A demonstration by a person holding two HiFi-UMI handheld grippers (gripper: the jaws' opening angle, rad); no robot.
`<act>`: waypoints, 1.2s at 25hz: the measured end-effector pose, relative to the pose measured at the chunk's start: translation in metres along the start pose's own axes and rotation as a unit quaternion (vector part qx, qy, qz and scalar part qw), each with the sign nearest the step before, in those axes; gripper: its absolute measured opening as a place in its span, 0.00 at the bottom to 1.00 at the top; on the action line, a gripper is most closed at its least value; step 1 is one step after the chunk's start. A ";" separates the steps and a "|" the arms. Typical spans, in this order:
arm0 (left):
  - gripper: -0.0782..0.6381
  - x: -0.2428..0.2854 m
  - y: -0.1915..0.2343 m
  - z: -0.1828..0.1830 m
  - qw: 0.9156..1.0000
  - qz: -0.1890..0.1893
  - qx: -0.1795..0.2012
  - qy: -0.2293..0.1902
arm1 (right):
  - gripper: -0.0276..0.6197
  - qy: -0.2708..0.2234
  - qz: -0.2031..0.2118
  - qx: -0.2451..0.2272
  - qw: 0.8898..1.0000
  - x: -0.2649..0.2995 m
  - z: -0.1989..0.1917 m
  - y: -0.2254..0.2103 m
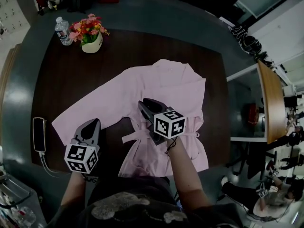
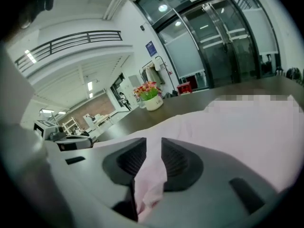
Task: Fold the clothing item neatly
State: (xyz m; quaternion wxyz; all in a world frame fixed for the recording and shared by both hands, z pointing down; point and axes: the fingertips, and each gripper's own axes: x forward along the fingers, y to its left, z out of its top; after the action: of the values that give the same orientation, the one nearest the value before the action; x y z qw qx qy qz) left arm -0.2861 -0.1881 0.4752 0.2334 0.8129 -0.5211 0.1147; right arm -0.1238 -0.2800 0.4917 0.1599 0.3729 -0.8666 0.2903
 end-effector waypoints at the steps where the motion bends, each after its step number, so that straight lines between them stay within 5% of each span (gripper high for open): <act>1: 0.12 -0.001 0.001 0.000 1.000 0.001 0.000 0.000 | 0.17 -0.002 -0.025 0.000 1.000 -0.006 -0.002 -0.007; 4: 0.12 -0.002 0.002 0.000 1.000 0.004 0.004 -0.002 | 0.17 0.029 -0.117 0.015 0.993 -0.025 -0.028 -0.046; 6: 0.12 -0.004 0.001 0.000 1.000 0.008 0.005 -0.003 | 0.17 0.063 -0.133 0.044 0.988 -0.030 -0.052 -0.062; 11: 0.12 -0.011 -0.005 -0.003 1.000 0.013 0.001 -0.005 | 0.17 0.112 -0.050 0.071 0.990 -0.004 -0.066 -0.038; 20: 0.12 -0.018 -0.009 -0.008 1.000 0.012 -0.003 -0.003 | 0.17 0.101 0.067 -0.046 0.992 0.024 -0.044 0.044; 30: 0.12 -0.031 -0.004 -0.009 1.000 0.029 0.004 -0.008 | 0.17 0.027 0.044 -0.007 0.999 -0.024 -0.029 0.044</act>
State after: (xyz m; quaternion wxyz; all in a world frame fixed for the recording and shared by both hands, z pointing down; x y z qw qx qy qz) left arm -0.2951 -0.1570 0.4684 0.2231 0.7994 -0.5456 0.1168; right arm -0.1385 -0.2239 0.4854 0.1734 0.3248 -0.8798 0.3008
